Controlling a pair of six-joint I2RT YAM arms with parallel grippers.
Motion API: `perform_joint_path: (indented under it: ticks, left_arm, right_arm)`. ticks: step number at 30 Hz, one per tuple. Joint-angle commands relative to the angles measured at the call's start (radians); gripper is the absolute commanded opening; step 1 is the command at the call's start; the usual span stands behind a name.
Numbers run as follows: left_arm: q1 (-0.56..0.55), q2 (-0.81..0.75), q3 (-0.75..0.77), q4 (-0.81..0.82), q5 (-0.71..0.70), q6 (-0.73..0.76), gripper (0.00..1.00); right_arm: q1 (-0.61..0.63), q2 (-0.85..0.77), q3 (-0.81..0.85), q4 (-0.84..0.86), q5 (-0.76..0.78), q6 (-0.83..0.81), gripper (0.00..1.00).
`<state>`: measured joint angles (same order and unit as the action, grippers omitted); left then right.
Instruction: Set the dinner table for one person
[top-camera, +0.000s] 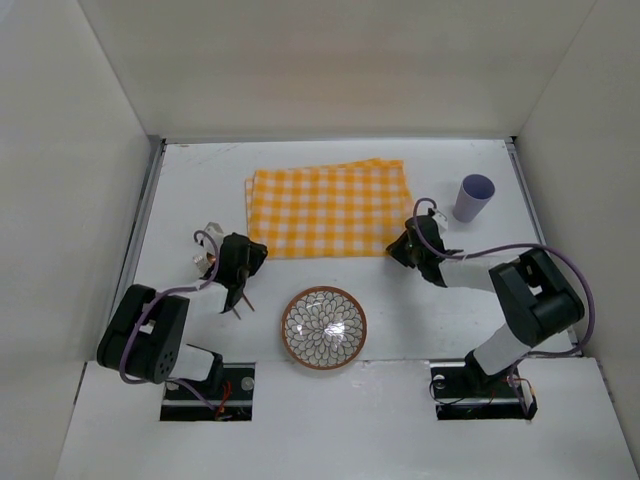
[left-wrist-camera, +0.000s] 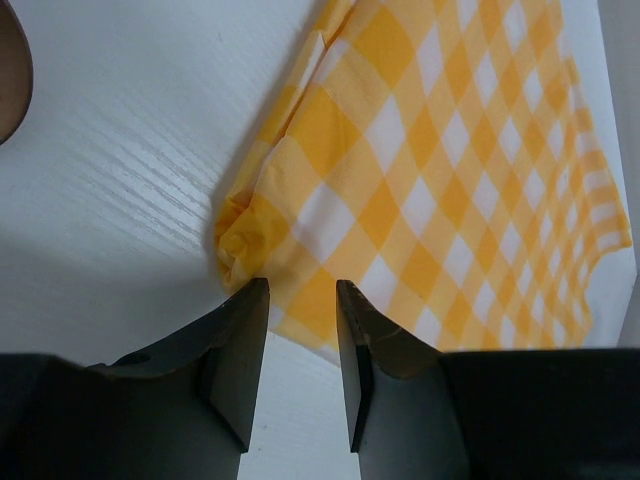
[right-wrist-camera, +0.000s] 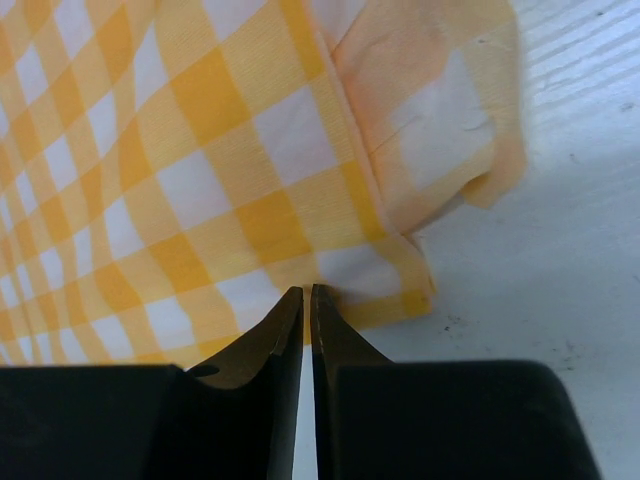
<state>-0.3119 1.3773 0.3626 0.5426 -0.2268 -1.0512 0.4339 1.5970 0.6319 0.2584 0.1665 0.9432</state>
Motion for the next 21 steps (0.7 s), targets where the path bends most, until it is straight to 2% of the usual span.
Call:
perform_joint_path:
  ticks: [1,3,7,10,15,17,21]
  left_arm:
    - [0.007,-0.032,-0.022,0.036,-0.009,0.02,0.31]
    - [0.012,-0.043,-0.022,0.036,-0.003,0.023,0.32]
    - [0.024,-0.109,-0.037,0.014,-0.002,0.036,0.33]
    - [0.034,-0.196,-0.047,-0.053,0.006,0.008,0.35]
    - [-0.026,-0.331,-0.04,-0.098,-0.029,0.069,0.36]
    - [-0.046,-0.369,-0.051,-0.086,-0.046,0.108,0.36]
    - [-0.078,-0.449,-0.093,-0.012,-0.042,0.212,0.34]
  right_arm:
    - [-0.002,-0.035,-0.011,0.013,0.018,0.017,0.15]
    - [-0.002,-0.048,-0.021,0.021,0.024,0.017,0.2]
    - [0.009,-0.107,-0.053,0.007,0.076,-0.003,0.38]
    - [0.013,-0.176,-0.087,0.005,0.077,-0.009,0.5]
    - [0.169,-0.373,-0.101,-0.1,0.126,-0.133,0.62]
    - [0.252,-0.446,-0.095,-0.172,0.149,-0.193,0.62]
    - [0.407,-0.586,-0.123,-0.289,0.096,-0.26,0.42]
